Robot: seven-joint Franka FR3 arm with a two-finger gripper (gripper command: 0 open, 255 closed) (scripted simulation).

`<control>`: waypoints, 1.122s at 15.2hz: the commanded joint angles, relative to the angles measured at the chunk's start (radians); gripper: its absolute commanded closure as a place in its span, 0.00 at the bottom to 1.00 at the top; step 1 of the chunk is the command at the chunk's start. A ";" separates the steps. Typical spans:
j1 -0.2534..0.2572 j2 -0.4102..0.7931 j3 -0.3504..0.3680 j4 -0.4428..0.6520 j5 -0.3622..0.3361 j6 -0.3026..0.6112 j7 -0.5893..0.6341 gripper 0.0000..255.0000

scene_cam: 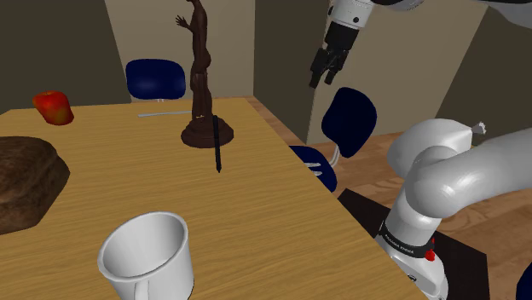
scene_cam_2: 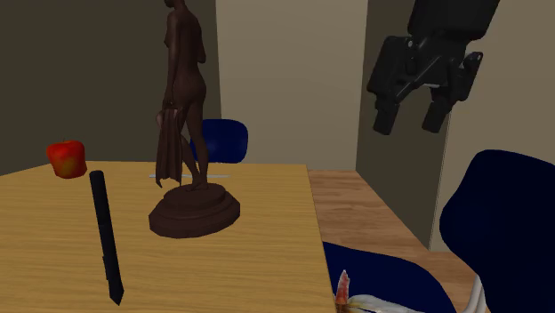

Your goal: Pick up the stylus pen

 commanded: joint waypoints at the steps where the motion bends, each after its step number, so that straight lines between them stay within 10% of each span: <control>1: 0.000 0.000 0.000 0.000 0.000 0.000 0.000 0.00; 17: 0.115 0.310 0.300 0.229 0.087 0.047 0.214 0.00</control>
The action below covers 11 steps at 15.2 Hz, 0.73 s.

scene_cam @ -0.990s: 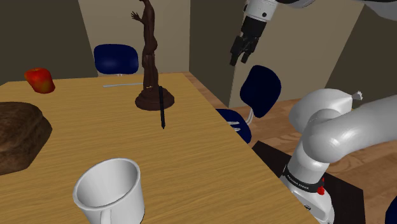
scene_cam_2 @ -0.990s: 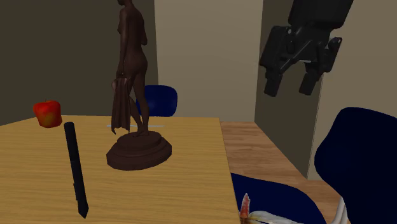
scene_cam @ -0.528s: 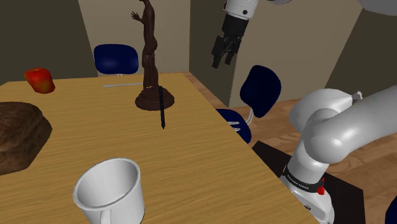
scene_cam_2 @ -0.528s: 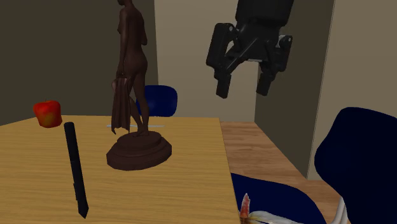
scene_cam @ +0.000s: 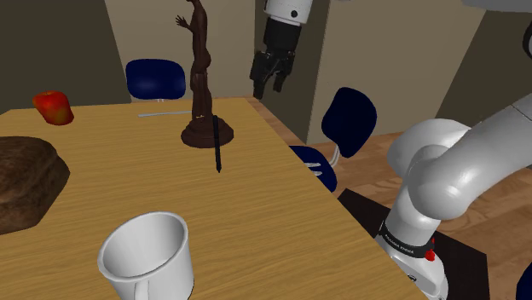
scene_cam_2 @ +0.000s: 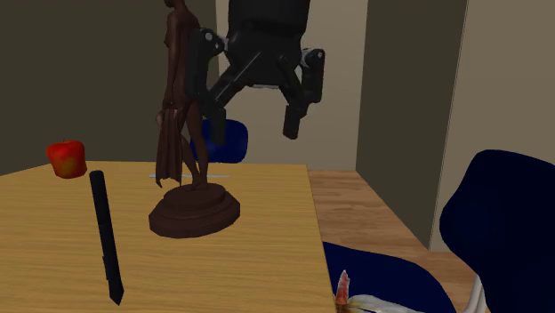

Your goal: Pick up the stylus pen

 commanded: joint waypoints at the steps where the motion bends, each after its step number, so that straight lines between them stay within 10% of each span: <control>1: 0.011 0.047 0.039 0.035 0.001 0.008 0.029 0.00; 11: 0.059 0.329 0.231 0.293 -0.069 -0.004 0.191 0.00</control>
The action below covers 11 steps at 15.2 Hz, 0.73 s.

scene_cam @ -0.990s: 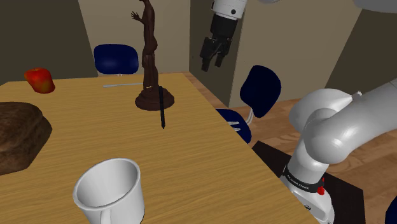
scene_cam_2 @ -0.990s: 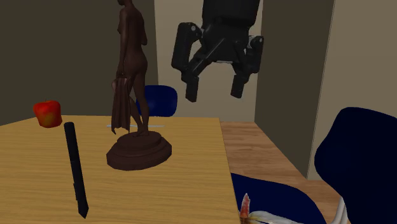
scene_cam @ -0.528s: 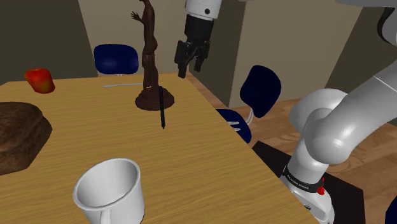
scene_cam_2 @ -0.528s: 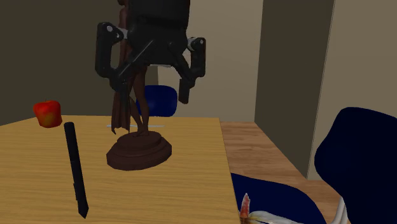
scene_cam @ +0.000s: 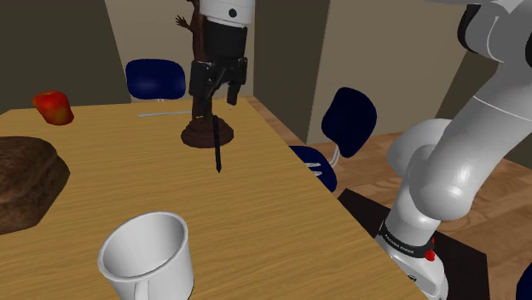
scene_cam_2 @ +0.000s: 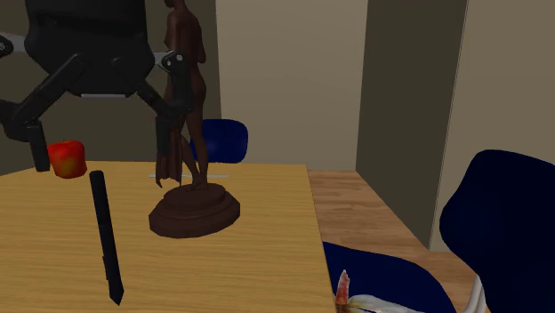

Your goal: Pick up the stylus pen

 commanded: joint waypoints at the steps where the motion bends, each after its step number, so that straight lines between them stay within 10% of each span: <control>1: 0.007 0.031 0.020 0.016 -0.012 0.009 0.020 0.00; 10: 0.010 0.016 0.020 -0.086 -0.004 0.099 0.018 0.00; 11: 0.010 0.016 0.021 -0.086 -0.004 0.098 0.018 1.00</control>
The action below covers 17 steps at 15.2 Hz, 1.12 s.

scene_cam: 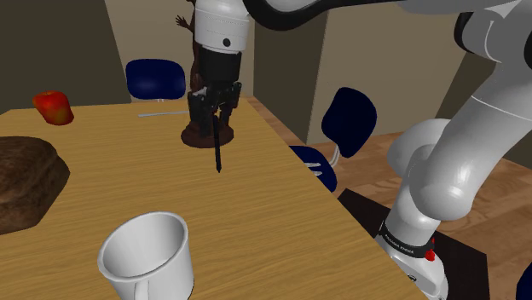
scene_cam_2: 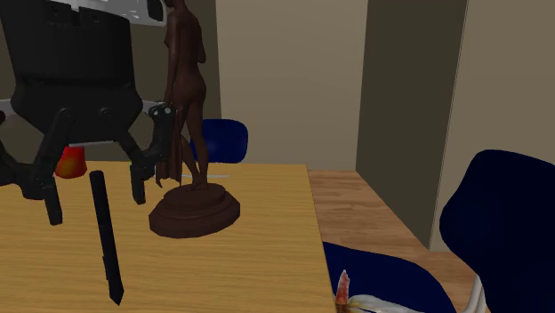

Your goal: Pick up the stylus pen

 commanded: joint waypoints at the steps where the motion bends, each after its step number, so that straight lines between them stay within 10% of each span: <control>1: 0.000 0.001 0.000 -0.001 0.000 0.001 0.000 1.00; 17: -0.004 0.019 0.000 0.125 -0.010 -0.107 0.003 1.00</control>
